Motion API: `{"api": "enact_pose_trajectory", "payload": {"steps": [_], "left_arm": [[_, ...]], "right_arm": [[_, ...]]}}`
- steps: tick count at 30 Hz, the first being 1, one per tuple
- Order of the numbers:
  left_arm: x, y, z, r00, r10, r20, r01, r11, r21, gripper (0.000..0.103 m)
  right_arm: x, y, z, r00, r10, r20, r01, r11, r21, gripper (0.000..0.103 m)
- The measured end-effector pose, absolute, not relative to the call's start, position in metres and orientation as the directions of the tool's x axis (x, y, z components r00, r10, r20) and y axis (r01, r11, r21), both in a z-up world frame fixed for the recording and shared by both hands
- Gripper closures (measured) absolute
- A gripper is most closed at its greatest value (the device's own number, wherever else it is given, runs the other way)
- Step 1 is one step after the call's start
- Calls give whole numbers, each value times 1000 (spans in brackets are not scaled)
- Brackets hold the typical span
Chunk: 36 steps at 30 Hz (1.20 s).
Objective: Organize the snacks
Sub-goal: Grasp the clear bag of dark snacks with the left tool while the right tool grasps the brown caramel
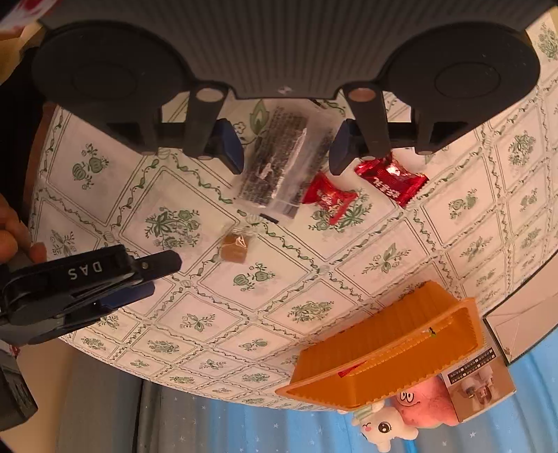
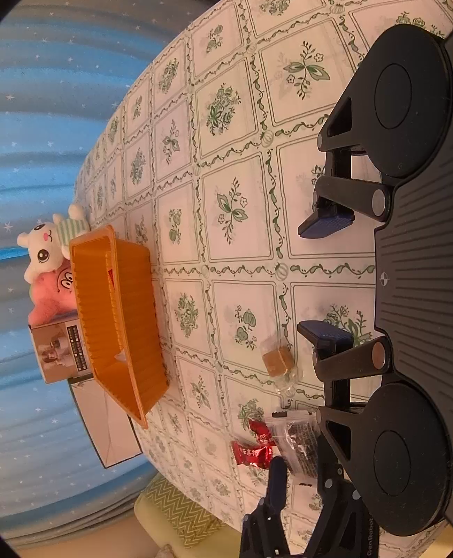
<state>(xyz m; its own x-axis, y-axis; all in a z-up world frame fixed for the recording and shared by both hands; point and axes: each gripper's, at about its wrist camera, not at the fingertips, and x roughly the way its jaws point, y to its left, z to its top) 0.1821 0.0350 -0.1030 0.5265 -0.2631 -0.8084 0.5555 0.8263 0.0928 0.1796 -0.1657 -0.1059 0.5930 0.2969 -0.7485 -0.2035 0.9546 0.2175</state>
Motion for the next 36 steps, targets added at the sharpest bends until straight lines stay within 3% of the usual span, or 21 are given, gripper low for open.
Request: {"api": "enact_pose_trajectory", "payload": {"steps": [2, 4, 12, 22, 30, 36], "left_arm": [[180, 33, -103, 525, -254, -812, 530, 844, 78, 54], [178, 32, -104, 522, -256, -814, 501, 864, 49, 63], [180, 34, -105, 550, -237, -801, 385, 923, -8, 69], [174, 50, -73, 657, -171, -734, 262, 965, 9, 70], [183, 61, -68, 676, -146, -722, 194, 981, -17, 69], [191, 69, -71, 677, -125, -725, 143, 989, -36, 70]], "right_arm": [[181, -163, -106, 594, 298, -748, -205, 954, 218, 50], [182, -162, -106, 593, 303, -746, -205, 953, 224, 50], [184, -156, -107, 597, 303, -743, -215, 952, 216, 50], [183, -143, -101, 623, 328, -710, -305, 938, 166, 50], [190, -127, -109, 516, 471, -716, -348, 879, 327, 51], [200, -103, -113, 547, 448, -707, -378, 886, 270, 51]]}}
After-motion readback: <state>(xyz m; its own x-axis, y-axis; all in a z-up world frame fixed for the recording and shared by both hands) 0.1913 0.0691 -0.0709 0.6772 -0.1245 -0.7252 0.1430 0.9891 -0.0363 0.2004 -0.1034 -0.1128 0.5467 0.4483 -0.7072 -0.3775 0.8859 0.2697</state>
